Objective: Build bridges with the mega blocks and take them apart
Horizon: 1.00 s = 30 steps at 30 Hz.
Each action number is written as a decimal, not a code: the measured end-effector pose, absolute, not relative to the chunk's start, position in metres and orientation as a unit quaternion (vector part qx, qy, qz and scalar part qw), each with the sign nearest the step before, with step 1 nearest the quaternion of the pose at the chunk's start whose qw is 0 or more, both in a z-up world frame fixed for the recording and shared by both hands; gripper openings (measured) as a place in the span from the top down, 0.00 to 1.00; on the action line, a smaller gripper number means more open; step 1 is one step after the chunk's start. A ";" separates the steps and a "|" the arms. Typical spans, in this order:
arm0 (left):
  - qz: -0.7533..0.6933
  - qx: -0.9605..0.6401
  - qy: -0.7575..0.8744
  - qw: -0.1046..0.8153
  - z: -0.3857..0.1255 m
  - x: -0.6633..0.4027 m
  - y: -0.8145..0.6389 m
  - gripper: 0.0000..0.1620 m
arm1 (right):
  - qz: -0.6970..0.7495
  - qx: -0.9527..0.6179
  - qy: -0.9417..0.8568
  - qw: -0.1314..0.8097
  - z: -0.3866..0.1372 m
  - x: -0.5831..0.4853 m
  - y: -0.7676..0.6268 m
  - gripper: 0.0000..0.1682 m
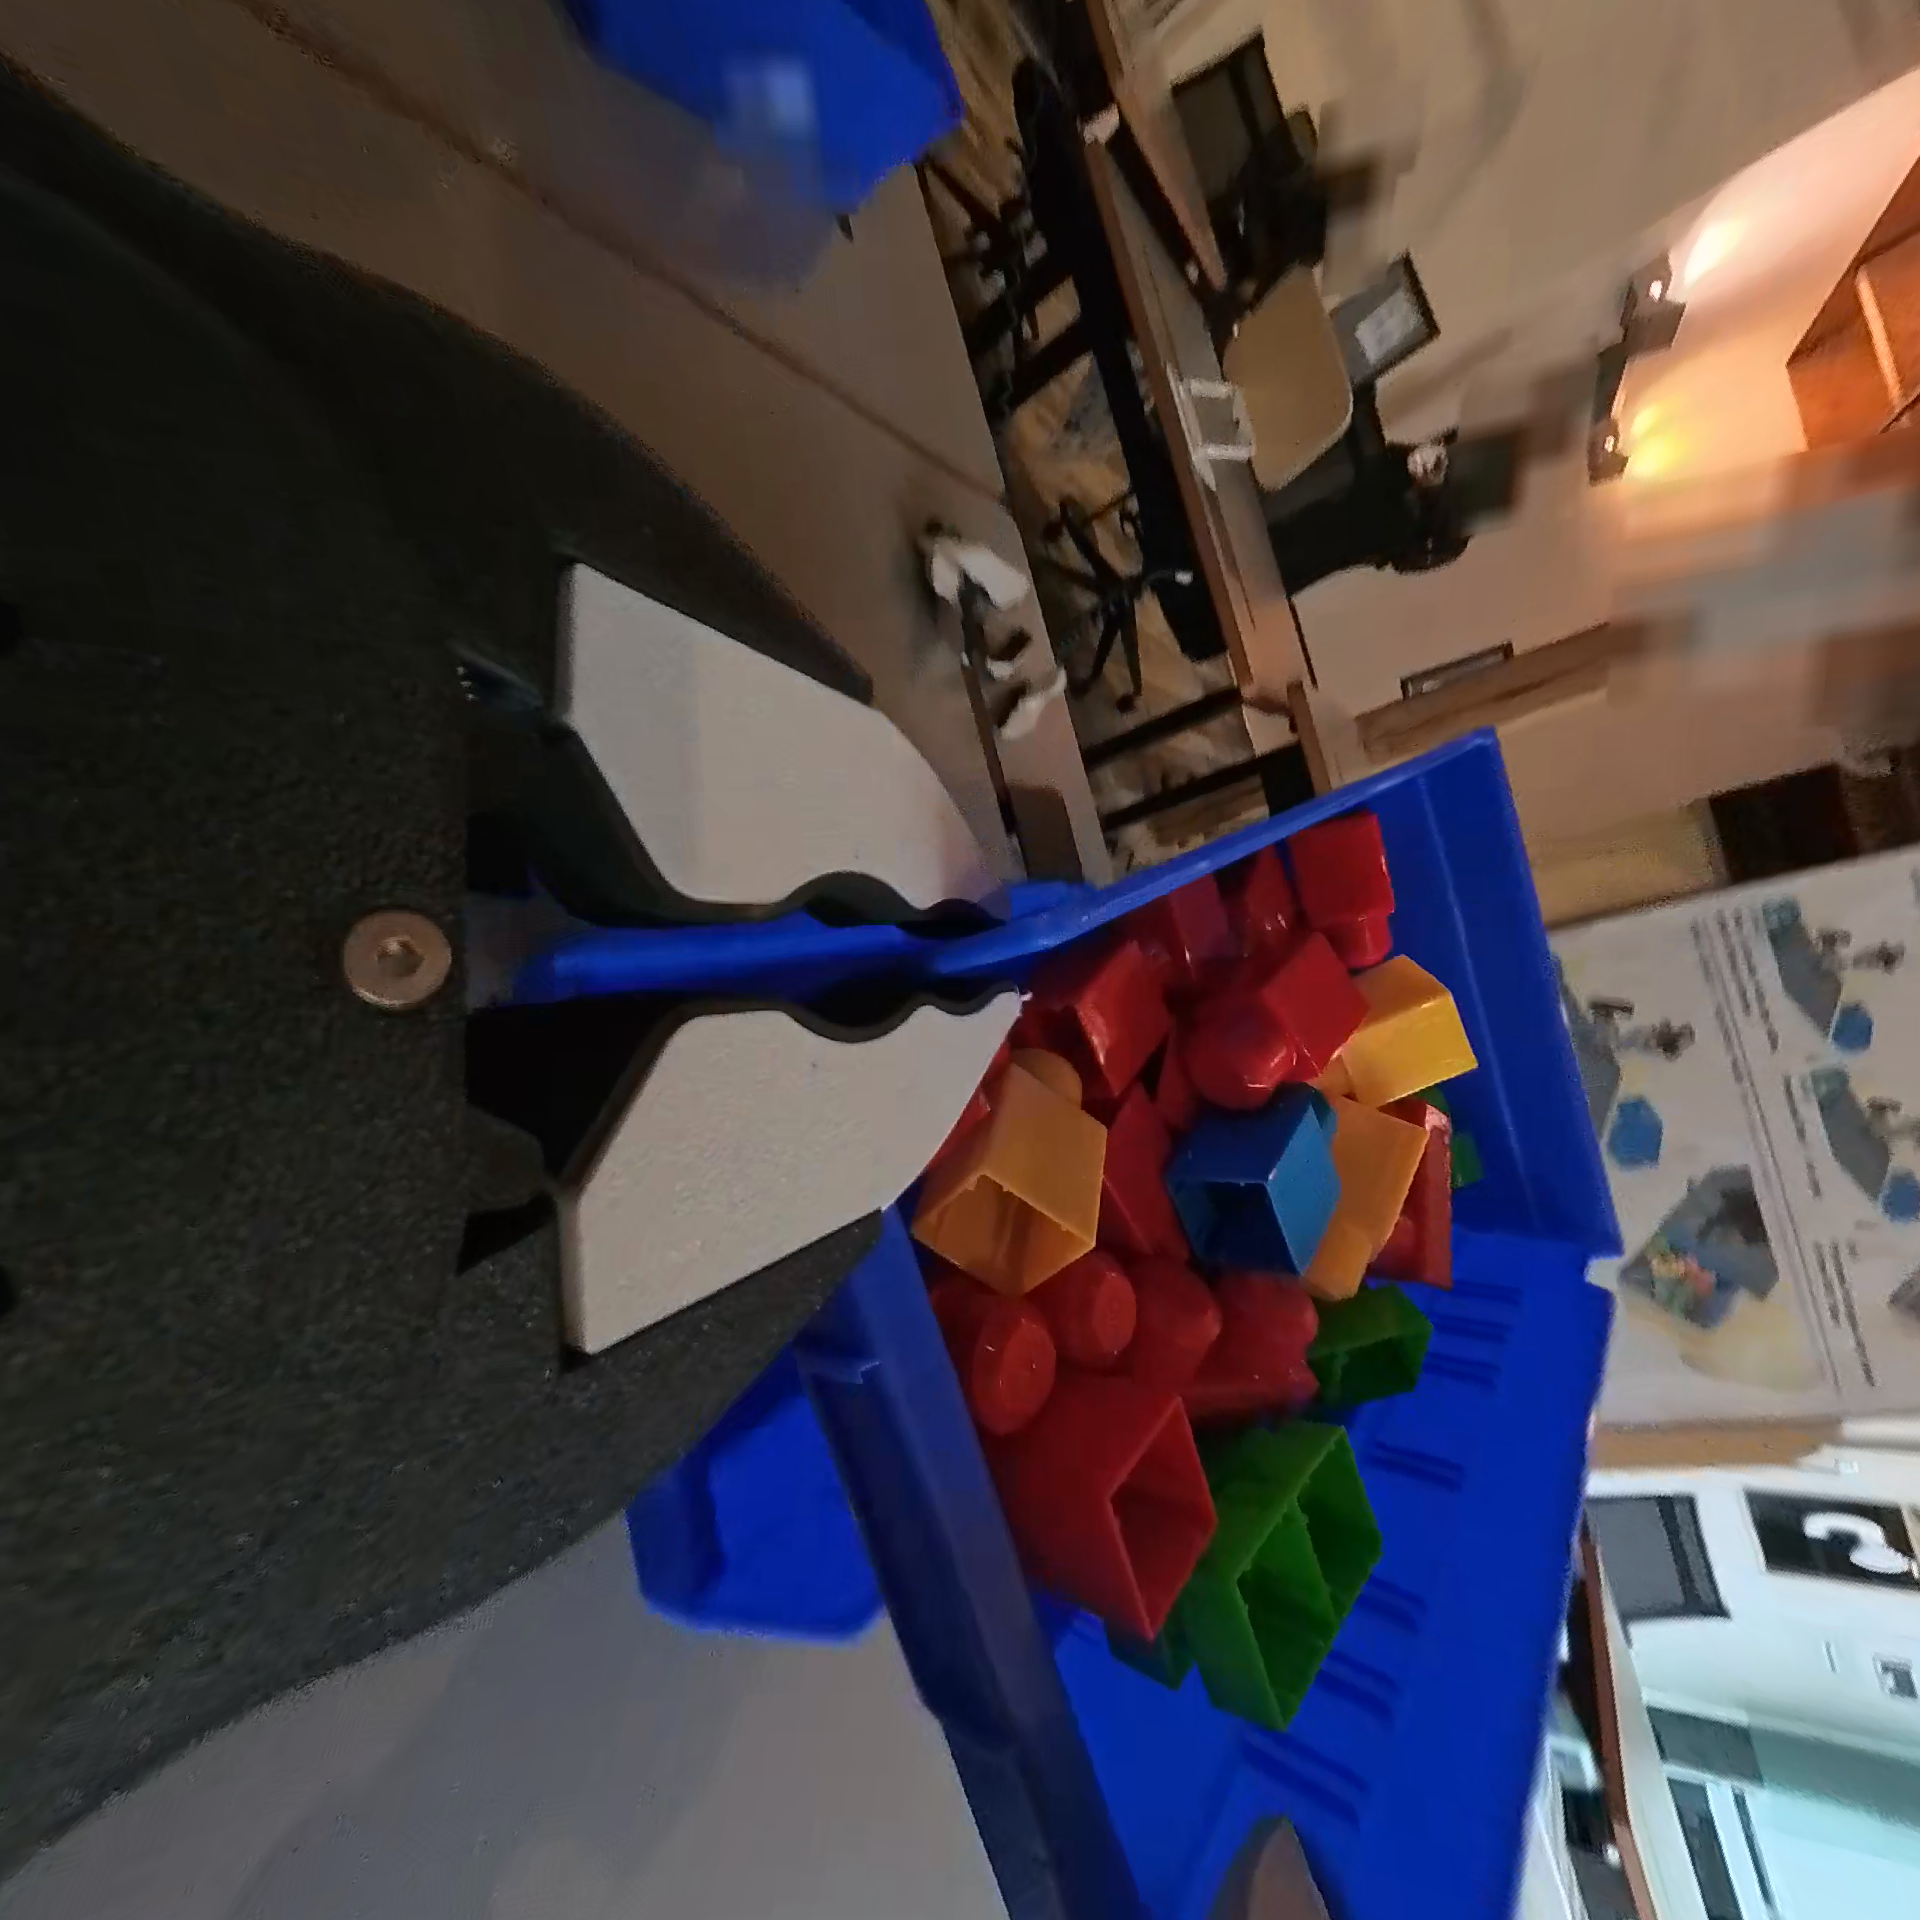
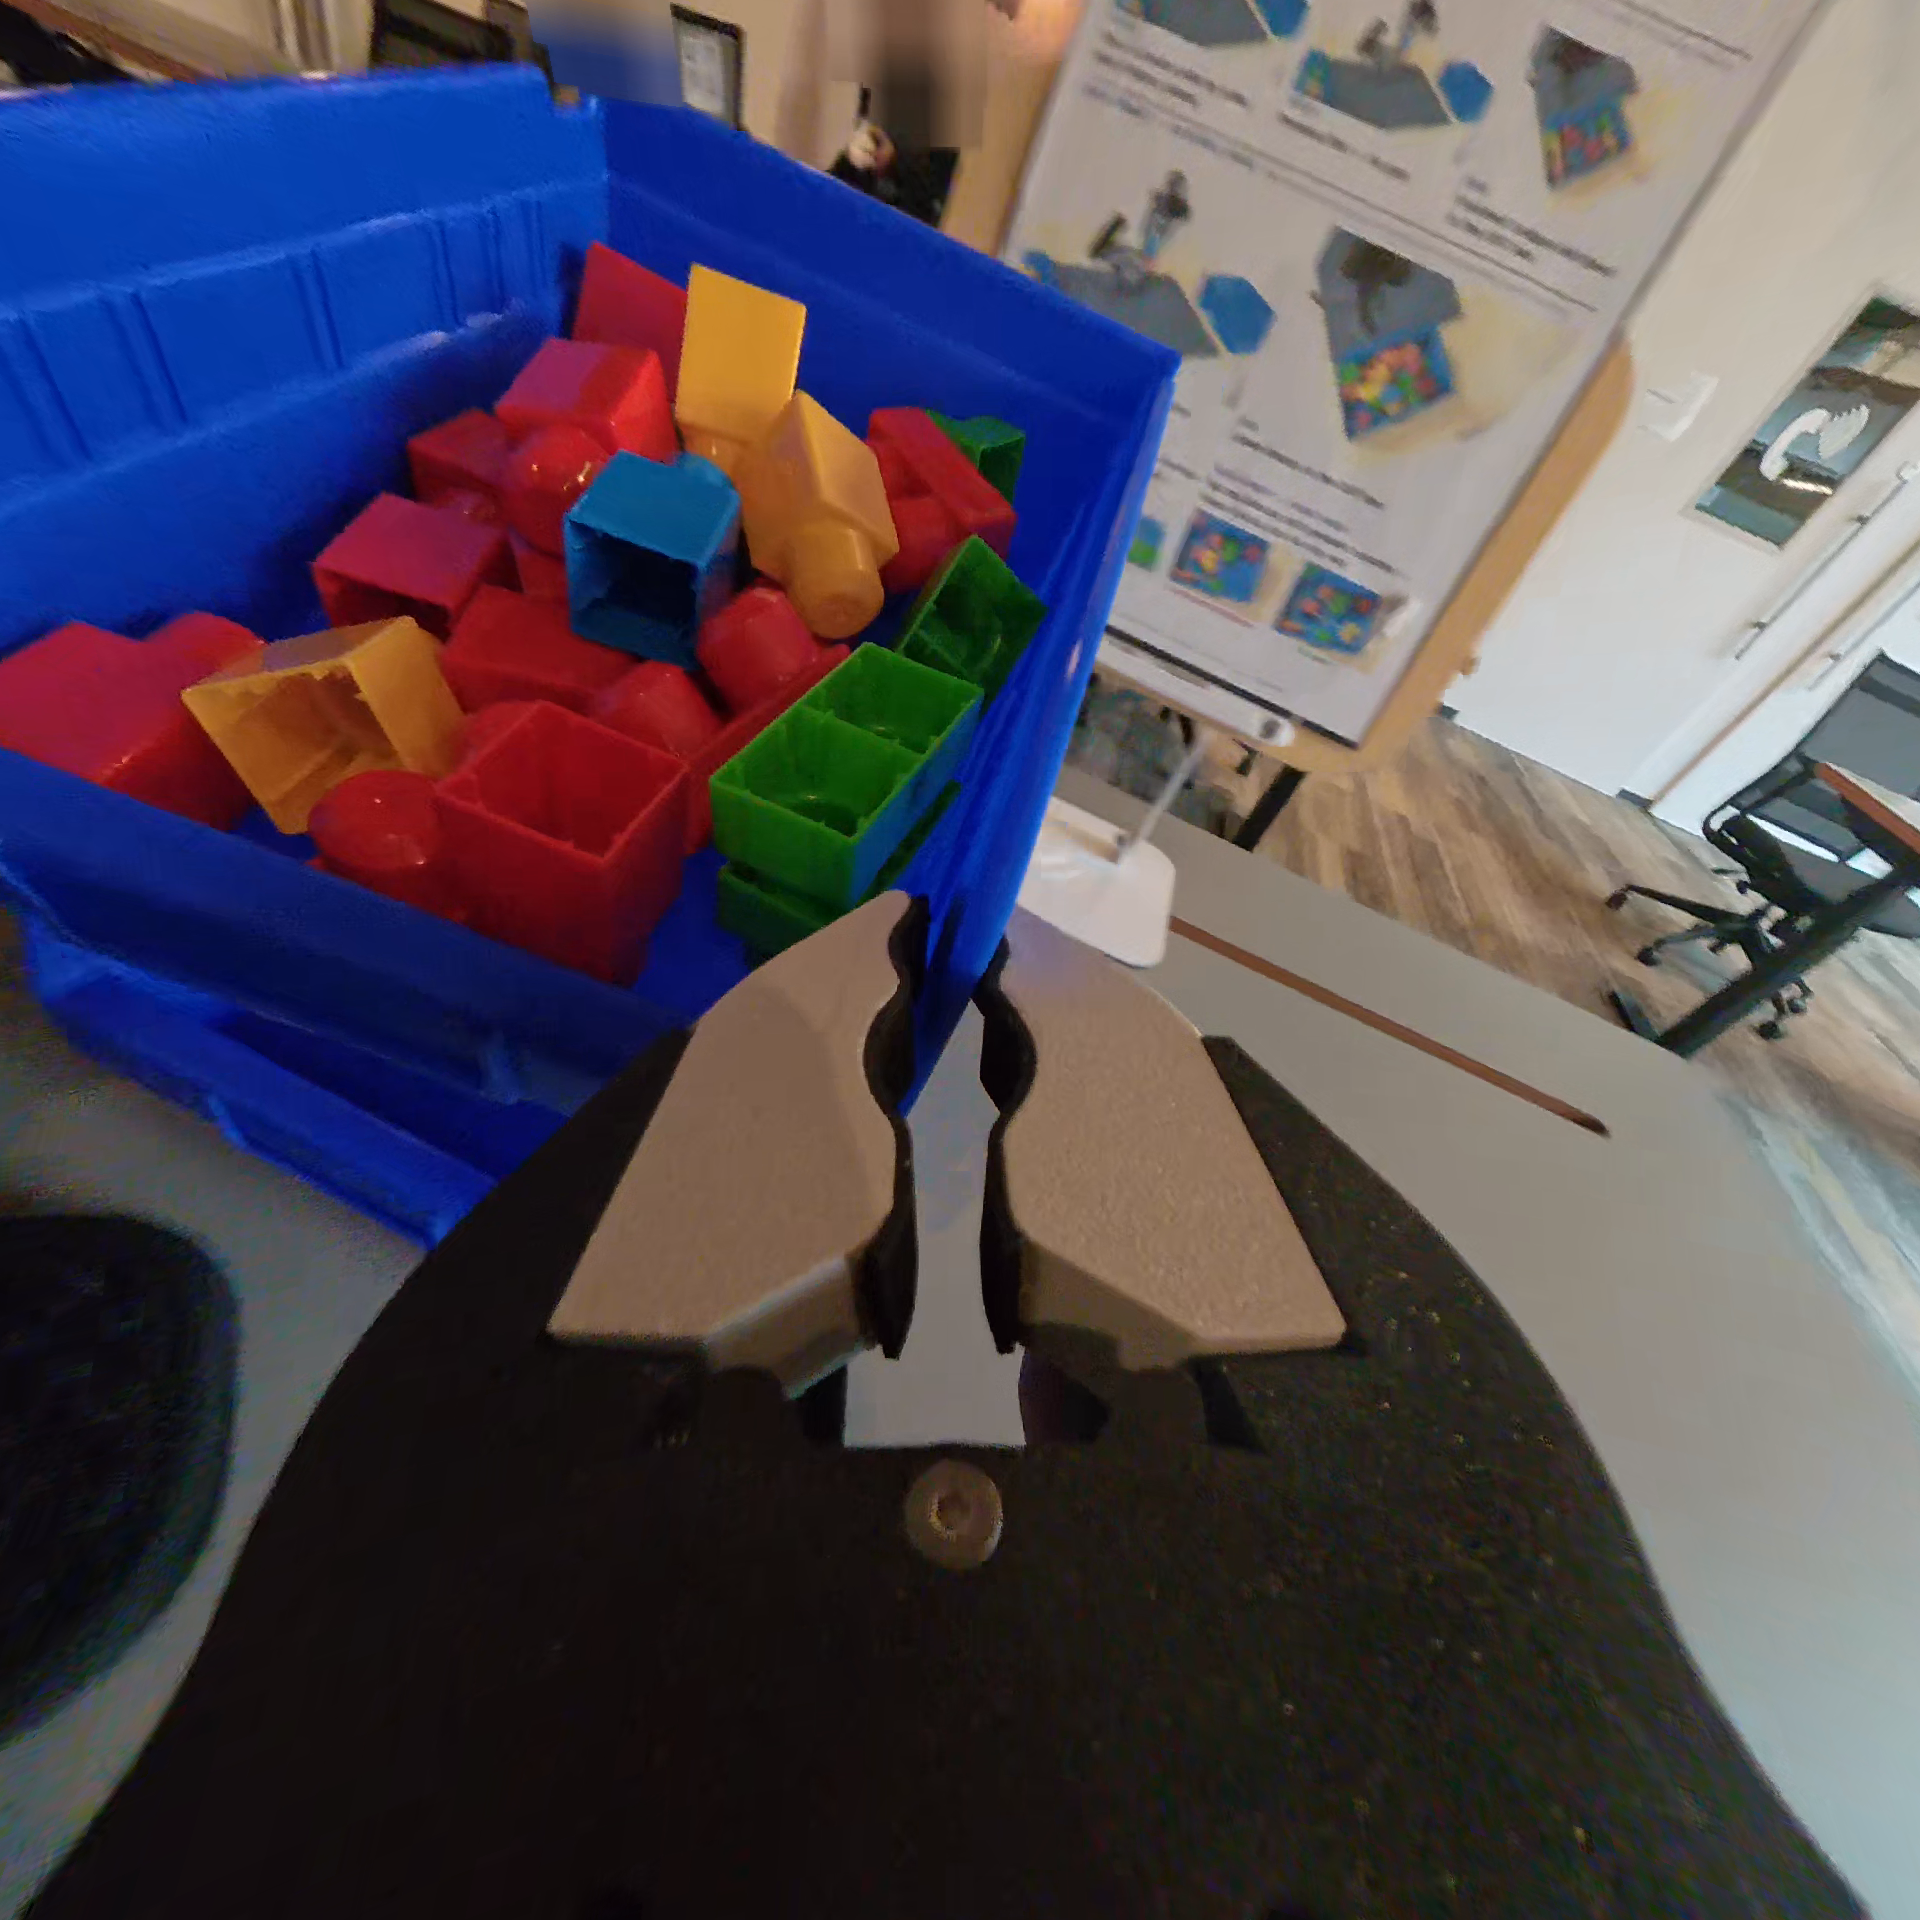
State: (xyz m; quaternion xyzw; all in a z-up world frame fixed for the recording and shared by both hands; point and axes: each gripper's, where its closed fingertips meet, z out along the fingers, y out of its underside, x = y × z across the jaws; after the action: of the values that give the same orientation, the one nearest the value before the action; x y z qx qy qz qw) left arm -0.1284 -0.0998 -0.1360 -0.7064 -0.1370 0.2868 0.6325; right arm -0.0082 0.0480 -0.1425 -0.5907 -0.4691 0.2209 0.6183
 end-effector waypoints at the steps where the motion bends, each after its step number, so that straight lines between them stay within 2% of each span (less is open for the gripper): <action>1: 0.296 -0.702 -0.144 0.631 -0.135 -0.137 -0.112 0.97 | 0.230 -0.584 -0.474 0.618 -0.142 -0.021 0.039 0.96; 11: 0.365 -0.683 -0.202 0.599 -0.145 -0.228 -0.227 0.97 | 0.313 -0.540 -0.509 0.593 -0.158 -0.137 -0.061 0.96; 19: 0.375 -0.691 -0.245 0.567 -0.180 -0.285 -0.296 0.97 | 0.336 -0.526 -0.549 0.555 -0.192 -0.207 -0.124 0.95; 30: 0.347 -0.712 -0.285 0.540 -0.242 -0.324 -0.329 0.97 | 0.255 -0.533 -0.616 0.522 -0.250 -0.242 -0.158 0.93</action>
State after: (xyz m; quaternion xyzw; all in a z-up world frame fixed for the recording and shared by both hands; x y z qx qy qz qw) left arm -0.3244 -0.3288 -0.2422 -0.7120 -0.2851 0.3470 0.5398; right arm -0.2417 -0.1580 -0.2503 -0.5328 -0.6155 0.2546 0.5220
